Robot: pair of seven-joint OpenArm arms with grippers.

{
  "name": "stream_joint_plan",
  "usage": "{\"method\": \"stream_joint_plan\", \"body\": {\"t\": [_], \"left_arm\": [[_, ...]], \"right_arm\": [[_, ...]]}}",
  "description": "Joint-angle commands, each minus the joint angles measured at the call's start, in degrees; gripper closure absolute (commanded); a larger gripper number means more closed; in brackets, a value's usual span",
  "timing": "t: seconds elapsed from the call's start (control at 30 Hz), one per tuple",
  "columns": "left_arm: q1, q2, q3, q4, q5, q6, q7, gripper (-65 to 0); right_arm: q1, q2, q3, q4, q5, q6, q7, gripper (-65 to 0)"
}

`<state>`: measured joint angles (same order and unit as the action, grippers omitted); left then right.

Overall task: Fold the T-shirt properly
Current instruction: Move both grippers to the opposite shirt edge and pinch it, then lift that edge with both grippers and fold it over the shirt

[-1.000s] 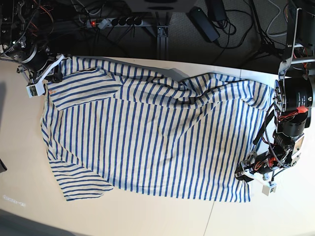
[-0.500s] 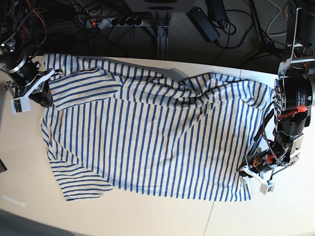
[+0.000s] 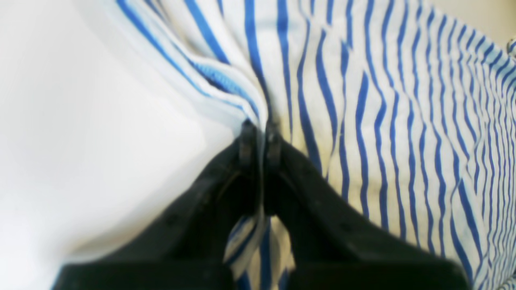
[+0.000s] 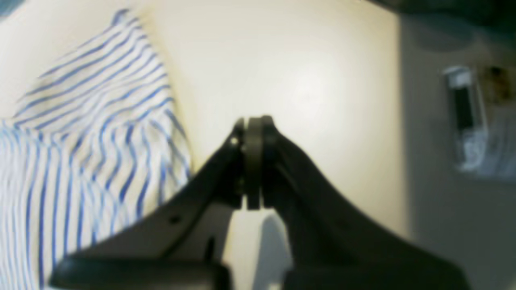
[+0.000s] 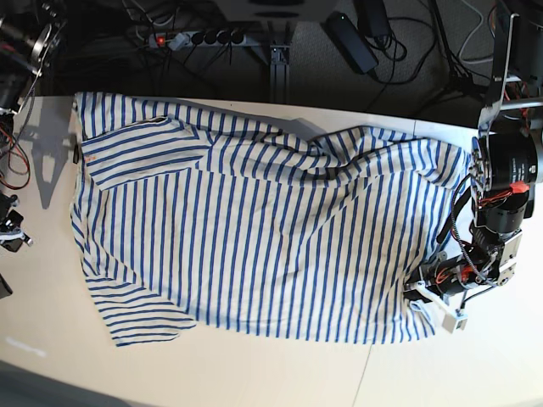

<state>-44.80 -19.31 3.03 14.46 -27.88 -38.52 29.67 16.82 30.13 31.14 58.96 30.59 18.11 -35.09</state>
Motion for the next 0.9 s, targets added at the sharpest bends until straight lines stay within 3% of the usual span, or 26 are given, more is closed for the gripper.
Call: {"method": "stream_joint_plan", "body": {"t": [0.0,0.1,0.17,0.4,0.67,0.87], "left_arm": [[-1.8,-0.5,-0.1,0.6,-0.1,-1.5,-0.2,0.0],[-1.8,-0.6,-0.1,0.6,-0.1,-1.5,0.2,0.0],[-1.8,-0.6,-0.1,0.6,-0.1,-1.5,0.4,0.0],[-1.9,-0.5,-0.1,0.6,-0.2,-1.5,0.4,0.0],[-1.9,-0.5,-0.1,0.6,-1.5,-1.5,0.1,0.0],[-1.9,-0.5,-0.1,0.6,-1.5,-1.5,-0.3,0.0]], "right_arm": [[4.1,1.5,0.2,-3.3,0.3,-0.3,1.9,-1.6],[11.9,1.6,0.2,-16.3,0.3,0.3,2.4,-29.9],[15.7,1.5,-0.5,-23.9,0.2,0.3,3.2,-38.8],[21.8,-0.7,-7.3,-38.5,-0.4,3.0,5.6,-39.5],[21.9,-8.3,-9.5,-38.6,-0.8,6.0,5.5,-39.5],[21.9,-13.1,-9.5,-37.7,-3.7,6.4,5.6,-39.5]]}}
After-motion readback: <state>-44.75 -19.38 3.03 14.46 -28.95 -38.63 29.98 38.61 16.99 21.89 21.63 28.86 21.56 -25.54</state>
